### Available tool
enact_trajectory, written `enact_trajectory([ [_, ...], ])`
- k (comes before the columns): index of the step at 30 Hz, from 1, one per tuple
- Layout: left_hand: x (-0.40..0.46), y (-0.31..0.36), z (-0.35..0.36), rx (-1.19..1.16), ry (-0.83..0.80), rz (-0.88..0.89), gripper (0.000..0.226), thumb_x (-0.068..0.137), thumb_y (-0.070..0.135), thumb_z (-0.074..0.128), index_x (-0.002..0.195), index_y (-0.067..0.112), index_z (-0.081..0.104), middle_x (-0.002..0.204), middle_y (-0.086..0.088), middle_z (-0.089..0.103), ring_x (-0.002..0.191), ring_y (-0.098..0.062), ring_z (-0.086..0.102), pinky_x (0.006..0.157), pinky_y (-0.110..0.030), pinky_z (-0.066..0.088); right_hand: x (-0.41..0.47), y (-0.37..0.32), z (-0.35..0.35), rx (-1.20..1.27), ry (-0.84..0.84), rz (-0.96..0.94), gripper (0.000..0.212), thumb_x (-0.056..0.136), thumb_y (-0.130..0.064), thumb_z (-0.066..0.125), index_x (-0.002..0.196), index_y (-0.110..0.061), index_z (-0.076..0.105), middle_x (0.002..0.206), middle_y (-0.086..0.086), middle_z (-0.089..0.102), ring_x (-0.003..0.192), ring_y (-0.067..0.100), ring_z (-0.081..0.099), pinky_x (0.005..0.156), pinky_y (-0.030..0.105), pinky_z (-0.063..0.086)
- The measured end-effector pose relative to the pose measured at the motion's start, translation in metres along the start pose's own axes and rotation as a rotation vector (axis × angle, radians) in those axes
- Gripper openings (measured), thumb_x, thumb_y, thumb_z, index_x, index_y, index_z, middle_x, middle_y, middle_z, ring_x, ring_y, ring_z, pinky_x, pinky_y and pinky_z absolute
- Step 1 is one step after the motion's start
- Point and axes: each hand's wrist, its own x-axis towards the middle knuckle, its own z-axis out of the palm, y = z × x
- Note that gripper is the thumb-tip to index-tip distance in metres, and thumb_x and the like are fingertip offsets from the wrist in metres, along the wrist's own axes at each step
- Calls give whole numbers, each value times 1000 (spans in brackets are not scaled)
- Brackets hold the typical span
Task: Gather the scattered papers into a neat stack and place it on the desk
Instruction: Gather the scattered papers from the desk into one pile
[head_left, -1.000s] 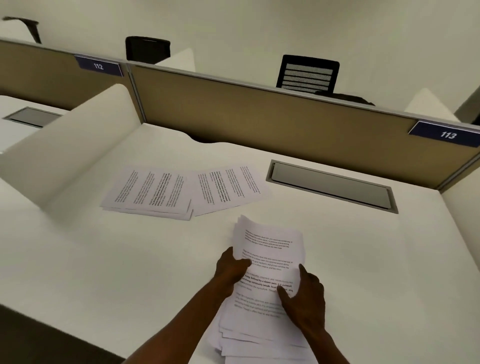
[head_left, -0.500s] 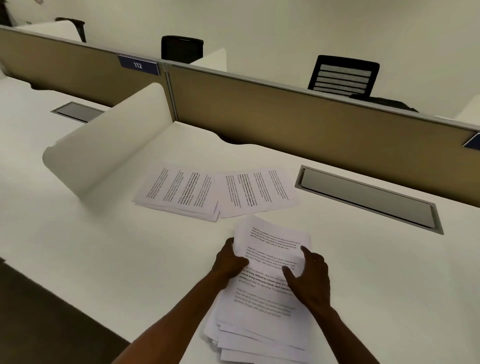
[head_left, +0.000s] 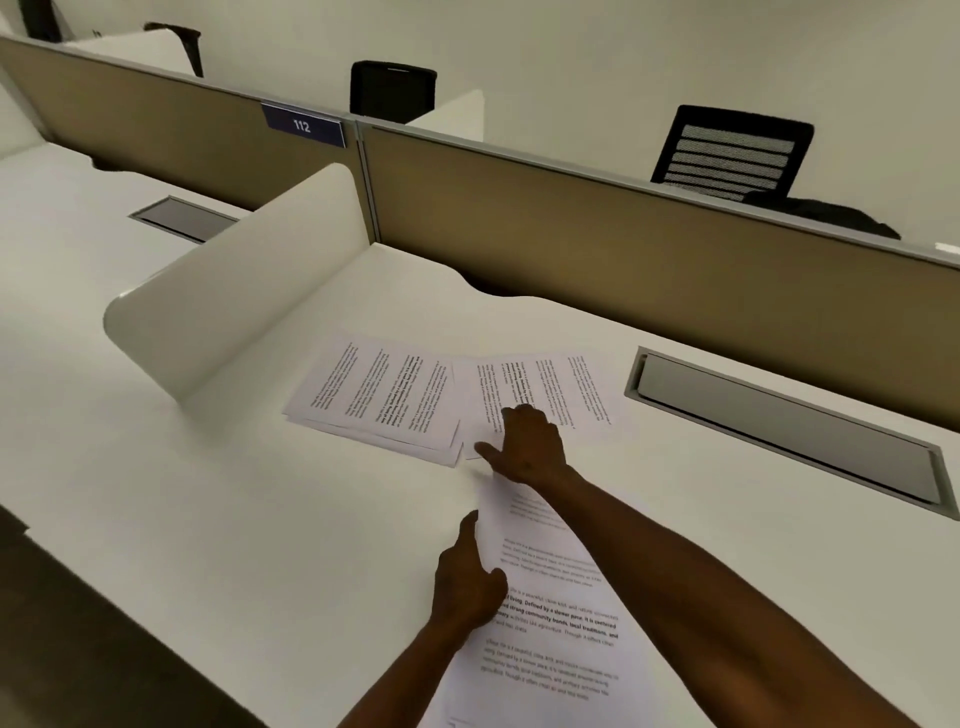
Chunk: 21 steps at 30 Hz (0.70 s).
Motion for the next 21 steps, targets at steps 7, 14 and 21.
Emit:
enact_trajectory([
  [7, 5, -11, -10, -53, 23, -97, 80, 89, 22, 66, 152, 30, 18, 138, -2, 56, 115, -19, 61, 98, -34, 52, 31, -25, 31, -80, -95, -10, 83, 74, -62, 67, 135, -11, 41, 136, 15, 44, 124, 33, 43, 99, 45, 42],
  [14, 8, -13, -15, -107, 23, -67, 81, 87, 22, 66, 150, 39, 17, 122, 2, 61, 93, -13, 64, 80, -22, 57, 33, -9, 34, -97, 29, -117, 48, 85, -42, 64, 123, -13, 54, 116, 10, 61, 109, 31, 59, 86, 42, 51],
  [21, 12, -15, -29, -301, 36, -99, 37, 90, 12, 56, 108, 44, 53, 107, 1, 72, 79, -19, 73, 62, -25, 62, 24, 1, 3, 69, 251, -212, 41, 86, -18, 59, 127, -18, 62, 118, 7, 71, 106, 29, 66, 90, 38, 52],
])
